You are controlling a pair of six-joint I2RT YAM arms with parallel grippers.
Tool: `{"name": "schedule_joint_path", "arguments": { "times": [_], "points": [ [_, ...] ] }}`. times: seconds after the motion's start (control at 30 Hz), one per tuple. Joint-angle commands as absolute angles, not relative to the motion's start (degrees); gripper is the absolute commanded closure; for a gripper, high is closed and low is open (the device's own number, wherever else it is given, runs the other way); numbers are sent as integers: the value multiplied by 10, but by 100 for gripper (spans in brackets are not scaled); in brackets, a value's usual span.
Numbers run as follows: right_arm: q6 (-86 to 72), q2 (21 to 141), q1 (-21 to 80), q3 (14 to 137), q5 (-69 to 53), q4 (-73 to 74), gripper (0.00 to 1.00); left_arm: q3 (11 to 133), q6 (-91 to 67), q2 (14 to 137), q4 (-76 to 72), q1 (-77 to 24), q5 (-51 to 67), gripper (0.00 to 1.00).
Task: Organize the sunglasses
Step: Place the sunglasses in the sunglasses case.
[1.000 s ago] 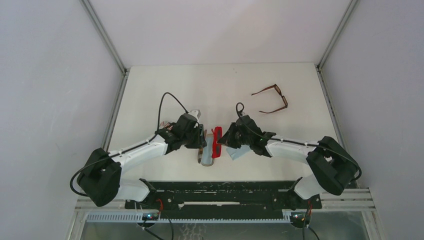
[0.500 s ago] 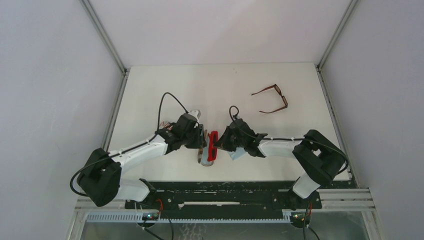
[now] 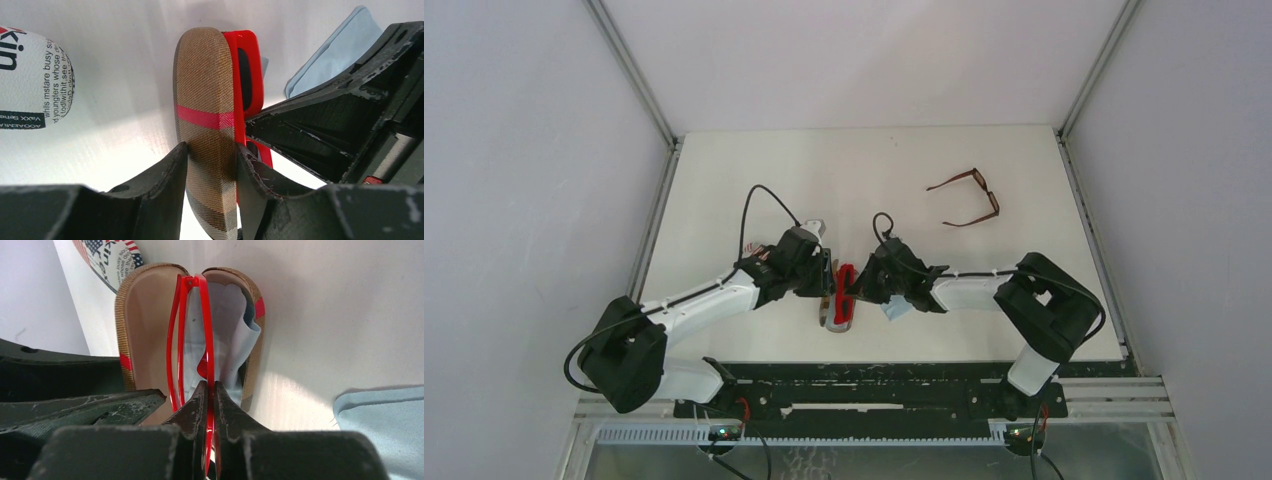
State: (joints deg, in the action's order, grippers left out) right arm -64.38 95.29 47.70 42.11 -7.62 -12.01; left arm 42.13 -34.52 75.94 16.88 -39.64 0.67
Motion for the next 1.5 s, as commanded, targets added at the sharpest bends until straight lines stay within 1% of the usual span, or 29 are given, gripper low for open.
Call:
{"name": "schedule_joint_path", "arguments": {
  "times": [0.0, 0.3, 0.67, 0.7, 0.8, 0.97, 1.17, 1.37, 1.47],
  "points": [
    [-651, 967, 482, 446, -72, -153, 100, 444, -353, 743, 162, -401, 21, 57],
    [-648, 999, 485, 459, -83, -166, 100, 446, -353, 744, 162, -402, 22, 57],
    [-600, 1010, 488, 485, -103, -120, 100, 447, -351, 748, 162, -402, 21, 57],
    [-597, 1006, 488, 485, -100, -115, 99, 447, -351, 748, 162, -402, 21, 57],
    [-586, 990, 488, 485, -85, -95, 90, 446, -351, 746, 162, -402, 19, 57],
    [-556, 963, 488, 503, -63, -42, 83, 444, -351, 750, 162, -402, 19, 57],
    [-531, 932, 487, 506, -31, 2, 79, 443, -351, 748, 162, -402, 18, 57],
    [-510, 916, 487, 515, -2, 41, 80, 448, -351, 751, 162, -402, 20, 57],
    [-508, 915, 487, 515, -7, 41, 87, 449, -351, 753, 162, -402, 21, 57]
  ]
}}
